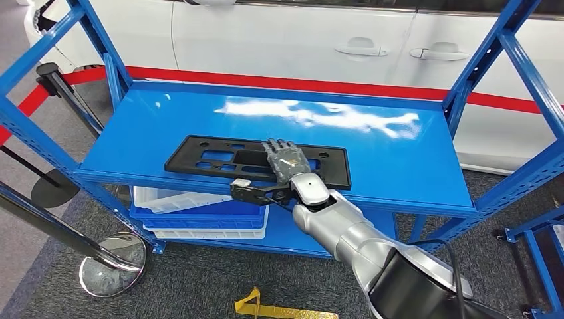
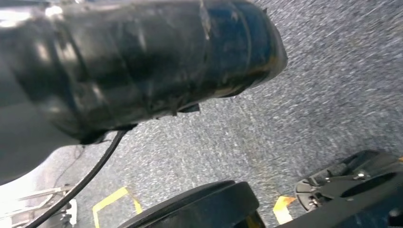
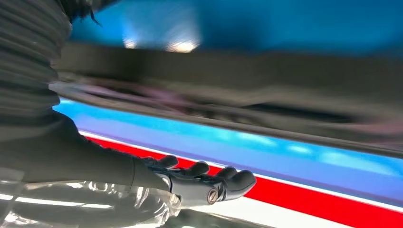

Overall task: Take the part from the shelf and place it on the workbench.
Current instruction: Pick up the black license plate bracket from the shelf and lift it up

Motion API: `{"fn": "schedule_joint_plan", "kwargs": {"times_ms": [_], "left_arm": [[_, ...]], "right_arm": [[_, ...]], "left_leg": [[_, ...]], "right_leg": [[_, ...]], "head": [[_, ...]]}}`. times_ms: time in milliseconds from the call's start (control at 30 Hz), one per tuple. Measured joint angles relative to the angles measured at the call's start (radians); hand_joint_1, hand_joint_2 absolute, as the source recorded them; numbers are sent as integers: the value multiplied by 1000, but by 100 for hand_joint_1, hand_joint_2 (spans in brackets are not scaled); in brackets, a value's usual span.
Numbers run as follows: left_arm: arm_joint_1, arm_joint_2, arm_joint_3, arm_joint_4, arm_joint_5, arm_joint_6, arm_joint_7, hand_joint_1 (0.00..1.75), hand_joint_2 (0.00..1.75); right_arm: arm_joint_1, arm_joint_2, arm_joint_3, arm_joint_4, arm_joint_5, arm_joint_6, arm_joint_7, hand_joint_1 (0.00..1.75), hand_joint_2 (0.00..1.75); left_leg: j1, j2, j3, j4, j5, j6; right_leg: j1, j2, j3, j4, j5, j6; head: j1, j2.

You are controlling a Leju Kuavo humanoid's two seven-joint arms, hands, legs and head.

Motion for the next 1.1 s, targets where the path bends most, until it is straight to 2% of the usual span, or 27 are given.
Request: {"fn": "schedule_joint_plan", "kwargs": {"times_ms": [167,467,500,600,633,700,933,1100], "left_arm": [[1,0,0,0,0,2,18,0,0],[2,0,0,0,0,2,18,0,0],[2,0,0,0,0,1,17,0,0],[2,0,0,0,1,-1,12,0,0],[2,0,0,0,1,-2,12,0,0],[2,0,0,0,0,-3,11,0,0],[2,1,0,0,-18,-2,-3,0,0],[2,3,0,0,21,-7,-26,0,0]], "right_arm": [[-20,-35,0,16,11,1,46,0,175],[-33,-60,0,35,14,2,52,0,175],[-35,-62,0,36,16,5,56,34,175],[-39,-67,0,40,23,21,70,160,175],[-40,-70,0,42,23,28,72,169,175],[-40,-75,0,45,23,36,70,174,175],[-45,-86,0,52,20,37,46,175,175],[-54,-94,-1,52,9,-6,15,175,175]], "left_leg": [[0,1,1,0,0,0],[0,2,2,0,0,0],[0,3,2,0,0,0],[0,3,2,0,0,0],[0,3,2,0,0,0],[0,3,2,0,0,0],[0,3,2,0,0,0],[0,3,3,0,0,0]], "right_leg": [[0,1,1,0,1,0],[0,2,1,0,1,-1],[0,2,1,0,1,-1],[0,2,1,0,1,-1],[0,2,1,0,1,-1],[0,2,1,0,1,-1],[0,2,1,0,1,-1],[0,2,2,0,1,-1]], "head": [[0,0],[0,0],[0,0],[0,0],[0,0],[0,0],[0,0],[0,0]]}}
